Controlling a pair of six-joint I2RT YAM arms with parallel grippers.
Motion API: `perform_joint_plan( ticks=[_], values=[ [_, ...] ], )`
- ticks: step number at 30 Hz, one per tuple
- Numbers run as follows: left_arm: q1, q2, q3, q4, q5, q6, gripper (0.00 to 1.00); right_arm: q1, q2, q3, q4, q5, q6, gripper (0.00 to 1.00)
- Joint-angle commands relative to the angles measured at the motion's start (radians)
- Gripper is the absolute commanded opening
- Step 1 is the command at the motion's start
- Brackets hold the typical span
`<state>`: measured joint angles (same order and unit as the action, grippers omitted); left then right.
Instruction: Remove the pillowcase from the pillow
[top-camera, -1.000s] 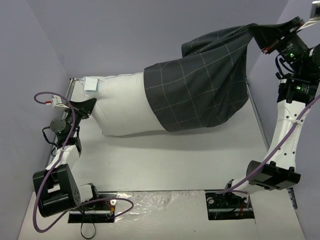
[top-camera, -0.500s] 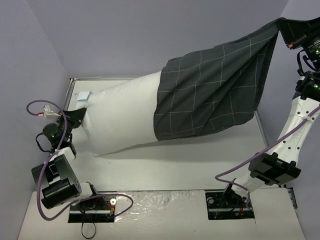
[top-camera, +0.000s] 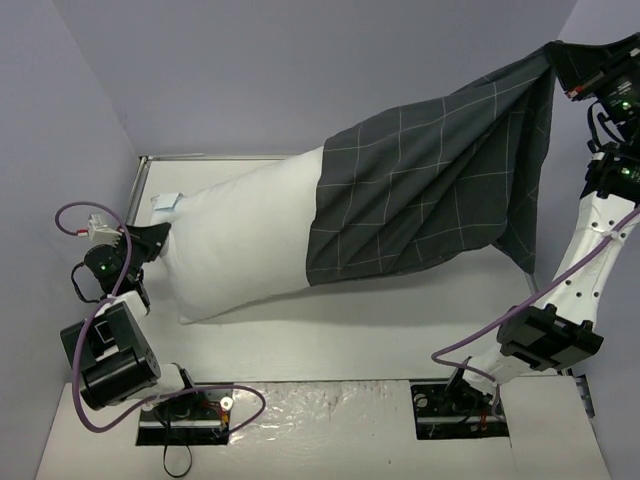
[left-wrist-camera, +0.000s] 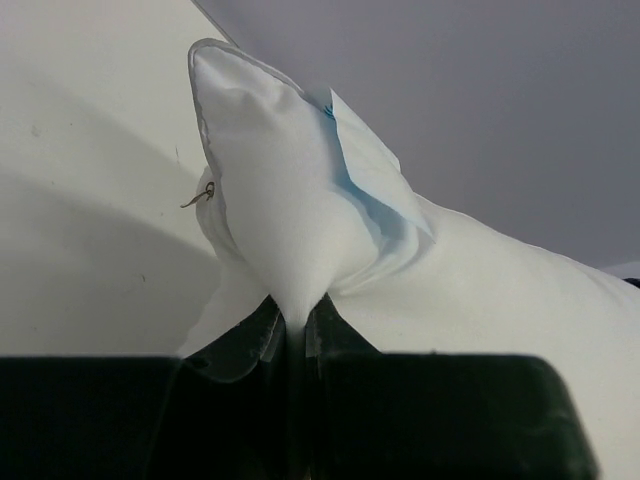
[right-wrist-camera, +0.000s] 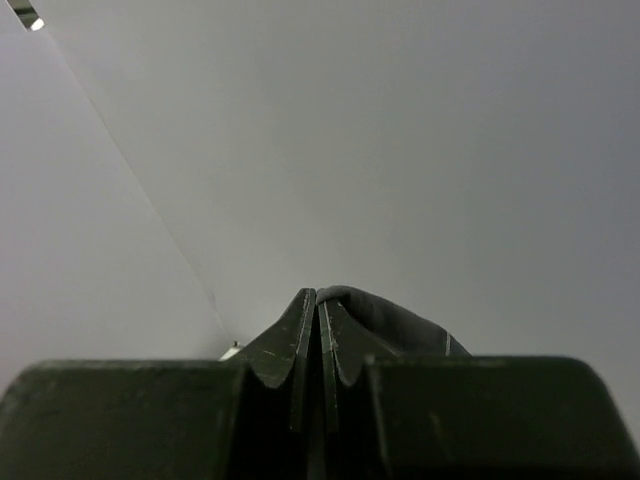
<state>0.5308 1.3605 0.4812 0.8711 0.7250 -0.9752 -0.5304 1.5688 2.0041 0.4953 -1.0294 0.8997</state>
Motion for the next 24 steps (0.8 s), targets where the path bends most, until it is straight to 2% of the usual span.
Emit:
perform_joint_plan(
  ticks=[1, 2, 3, 5, 7, 8, 10, 11, 14, 15, 19, 24],
  values=[
    [0.031, -0.004, 0.053, -0.012, -0.094, 0.041, 0.02, 0.107, -0.041, -0.013, -0.142, 0.077, -0.169, 0.00],
    [0.031, -0.004, 0.053, -0.006, -0.096, 0.023, 0.02, 0.162, -0.062, -0.037, -0.238, 0.104, -0.381, 0.00],
    [0.031, -0.006, 0.051, -0.004, -0.098, 0.015, 0.02, 0.272, -0.075, -0.072, -0.400, 0.124, -0.488, 0.00],
    [0.031, -0.009, 0.050, -0.006, -0.098, 0.009, 0.02, 0.361, -0.116, -0.221, -0.512, 0.175, -0.710, 0.00],
    [0.031, -0.023, 0.043, -0.017, -0.095, 0.012, 0.02, 0.456, -0.150, -0.333, -0.627, 0.212, -0.825, 0.00],
    [0.031, -0.029, 0.043, -0.042, -0.096, 0.026, 0.02, 0.484, -0.194, -0.444, -0.652, 0.241, -0.948, 0.00],
    [0.031, -0.041, 0.040, -0.064, -0.096, 0.039, 0.02, 0.576, -0.237, -0.545, -0.733, 0.351, -1.068, 0.00],
    [0.031, -0.044, 0.039, -0.078, -0.101, 0.052, 0.02, 0.589, -0.275, -0.635, -0.748, 0.388, -1.109, 0.00],
    [0.031, -0.050, 0.034, -0.096, -0.104, 0.064, 0.02, 0.603, -0.305, -0.764, -0.810, 0.515, -1.255, 0.00],
    [0.031, -0.051, 0.034, -0.098, -0.107, 0.064, 0.02, 0.604, -0.300, -0.787, -0.843, 0.590, -1.324, 0.00],
    [0.031, -0.055, 0.030, -0.122, -0.119, 0.070, 0.02, 0.603, -0.282, -0.895, -0.912, 0.705, -1.509, 0.00],
    [0.031, -0.080, 0.017, -0.165, -0.142, 0.089, 0.02, 0.606, -0.285, -0.982, -1.050, 0.718, -1.739, 0.08]
  ],
)
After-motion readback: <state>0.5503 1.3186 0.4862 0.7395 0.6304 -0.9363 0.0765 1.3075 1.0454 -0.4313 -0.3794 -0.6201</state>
